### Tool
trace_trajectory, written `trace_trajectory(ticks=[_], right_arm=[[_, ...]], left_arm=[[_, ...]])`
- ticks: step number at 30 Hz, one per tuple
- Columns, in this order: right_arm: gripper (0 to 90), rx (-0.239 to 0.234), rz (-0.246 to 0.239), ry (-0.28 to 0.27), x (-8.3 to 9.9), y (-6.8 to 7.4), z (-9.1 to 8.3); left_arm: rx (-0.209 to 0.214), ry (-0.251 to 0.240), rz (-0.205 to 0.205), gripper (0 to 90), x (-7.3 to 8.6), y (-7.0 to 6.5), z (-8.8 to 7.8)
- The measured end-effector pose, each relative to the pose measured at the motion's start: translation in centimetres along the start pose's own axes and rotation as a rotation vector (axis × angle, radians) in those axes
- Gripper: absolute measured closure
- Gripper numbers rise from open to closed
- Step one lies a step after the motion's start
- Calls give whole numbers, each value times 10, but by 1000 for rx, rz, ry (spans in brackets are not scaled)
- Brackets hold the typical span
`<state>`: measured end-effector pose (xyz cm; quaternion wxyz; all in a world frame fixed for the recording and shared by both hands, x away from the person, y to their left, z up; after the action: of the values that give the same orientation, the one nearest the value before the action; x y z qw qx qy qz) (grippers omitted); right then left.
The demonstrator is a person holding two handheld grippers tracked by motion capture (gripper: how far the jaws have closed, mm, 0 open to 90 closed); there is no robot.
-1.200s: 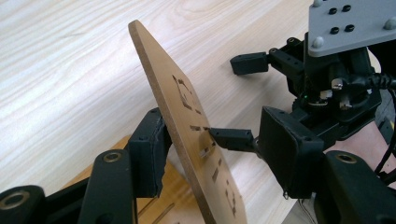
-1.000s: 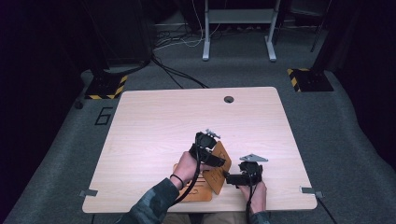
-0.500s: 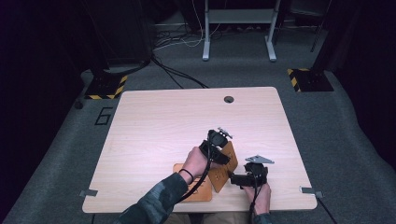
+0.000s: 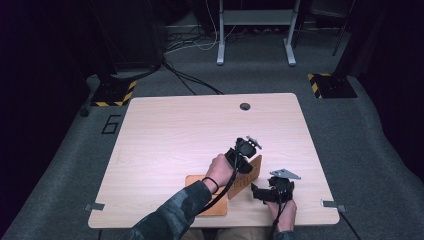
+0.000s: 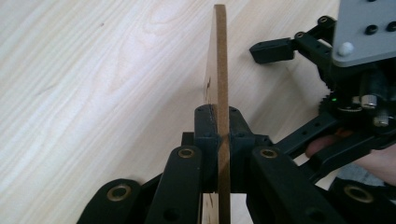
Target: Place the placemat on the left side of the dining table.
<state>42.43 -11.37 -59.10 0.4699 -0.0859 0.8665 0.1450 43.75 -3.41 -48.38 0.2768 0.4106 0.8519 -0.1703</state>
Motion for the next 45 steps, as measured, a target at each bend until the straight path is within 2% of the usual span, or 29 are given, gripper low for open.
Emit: trace_trajectory(ticks=[1,5,8,10,12,14,15,16,17,18,19,20,21,22,24,27,28,29,30,31,32,34,35,37,38,41,42,43,45], right_arm=[[6,10,3,0,1,-2,-1],[8,26,1,3,1,-6,-1],[12,34,-15,8,2,-7,0],[13,37,-18,8,2,-7,0],[15,47,-37,8,1,-9,2],[16,52,-45,10,1,-9,2],[17,58,-53,14,2,-10,3],[17,58,-53,14,2,-10,3],[16,70,-65,15,2,-11,4],[16,70,-65,15,2,-11,4],[16,86,-83,21,2,-11,5],[16,92,-94,24,2,-11,6],[19,98,-106,27,2,-11,6],[19,98,-106,27,2,-11,6],[19,111,-117,35,3,-10,7],[17,116,-118,37,3,-11,7],[16,116,-127,35,3,-11,7],[16,120,-119,31,3,-11,8],[16,120,-118,30,3,-11,8],[15,120,-119,30,3,-11,8],[15,120,-119,30,3,-11,8],[15,120,-120,30,3,-11,8],[15,120,-120,30,3,-11,8],[15,120,-119,30,3,-11,8],[15,120,-119,29,3,-11,8],[16,121,-120,29,3,-11,8],[16,121,-120,29,3,-11,8],[16,117,-123,31,3,-11,8],[16,117,-123,31,3,-11,8]], left_arm=[[16,1,-7,864,-1,-1,1],[37,-16,-19,865,-6,0,-2],[37,-32,-21,864,-9,3,-6],[40,-51,-45,865,-12,8,-11],[47,-70,-79,865,-13,19,-18],[46,-74,-87,864,-13,24,-21],[37,-88,-101,864,-14,33,-28],[37,-88,-101,864,-14,33,-28],[28,-103,-117,864,-14,43,-34],[28,-103,-117,864,-14,43,-34],[18,-119,-137,864,-15,53,-40],[18,-119,-137,864,-15,53,-40],[9,-126,-154,864,-14,63,-47],[9,-126,-154,864,-14,63,-47],[-6,-143,-177,864,-13,74,-52],[-21,-160,-217,864,-9,92,-60],[-21,-160,-217,864,-9,92,-60],[-32,-165,-235,864,-7,100,-64],[-32,-165,-235,864,-7,100,-64],[-43,-166,-250,864,-3,109,-68],[-43,-166,-250,865,-3,109,-68],[-51,-171,-269,864,-1,117,-71],[-59,-175,-289,864,3,126,-74],[-62,-177,-298,864,4,131,-76],[-70,-184,-317,864,7,140,-79],[-91,-190,-336,864,12,154,-86],[-91,-190,-336,864,12,154,-86],[-104,-198,-364,864,16,164,-91],[-118,-203,-388,864,21,174,-96]])
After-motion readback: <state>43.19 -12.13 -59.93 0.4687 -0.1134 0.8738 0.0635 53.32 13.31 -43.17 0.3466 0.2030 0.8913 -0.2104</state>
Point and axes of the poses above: each handheld gripper's, and its own axes: z roughly forward along the jaws, x roughly out of its underside, y roughly to its left, the point moved 10 cm from there along z, roughly forward along the jaws, and after that the axes turned 10 degrees about -y, right-handed, at the moved point
